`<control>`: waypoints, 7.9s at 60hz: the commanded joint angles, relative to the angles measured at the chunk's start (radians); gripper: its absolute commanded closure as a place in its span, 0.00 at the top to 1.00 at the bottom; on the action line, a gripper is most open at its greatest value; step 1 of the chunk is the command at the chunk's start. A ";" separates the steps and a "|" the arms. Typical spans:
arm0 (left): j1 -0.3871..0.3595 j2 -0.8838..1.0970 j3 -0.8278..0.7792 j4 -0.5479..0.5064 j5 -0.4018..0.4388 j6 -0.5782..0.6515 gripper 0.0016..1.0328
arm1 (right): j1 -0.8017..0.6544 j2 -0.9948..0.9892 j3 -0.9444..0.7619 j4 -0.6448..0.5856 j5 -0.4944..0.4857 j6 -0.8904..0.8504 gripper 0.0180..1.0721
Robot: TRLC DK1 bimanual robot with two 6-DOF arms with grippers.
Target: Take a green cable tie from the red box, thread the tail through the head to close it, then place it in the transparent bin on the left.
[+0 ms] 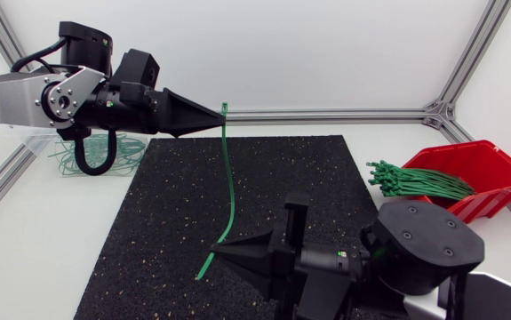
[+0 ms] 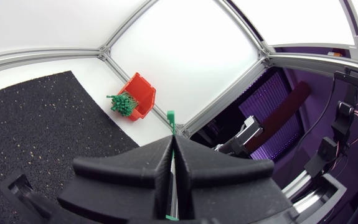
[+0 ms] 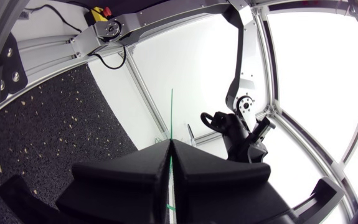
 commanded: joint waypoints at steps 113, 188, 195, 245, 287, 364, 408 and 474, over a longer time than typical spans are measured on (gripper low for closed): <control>-0.292 -0.596 -0.532 0.578 -0.399 -0.360 0.03 | -0.207 -0.126 0.902 -1.502 -0.763 2.159 0.05; -0.508 -0.780 -0.550 0.523 -0.752 -0.367 0.03 | -0.277 -0.123 0.935 -1.582 -0.807 2.254 0.05; -0.508 -0.780 -0.549 0.523 -0.752 -0.364 0.03 | -0.279 -0.122 0.935 -1.580 -0.807 2.254 0.05; -0.534 -0.787 -0.538 0.506 -0.772 -0.352 0.03 | -0.294 -0.096 0.915 -1.555 -0.809 2.252 0.05; -0.571 -0.799 -0.554 0.489 -0.801 -0.326 0.03 | -0.328 -0.125 0.902 -1.532 -0.805 2.254 0.05; -0.772 -0.854 -0.589 0.494 -1.154 0.071 0.03 | -0.357 -0.060 0.929 -1.575 -0.802 2.269 0.05; -0.849 -0.868 -0.600 0.478 -1.233 0.168 0.03 | -0.369 -0.085 0.938 -1.611 -0.787 2.268 0.24; -0.620 -0.877 -0.658 0.336 -0.942 0.588 0.03 | -0.471 0.130 1.049 -1.770 -0.896 1.672 0.37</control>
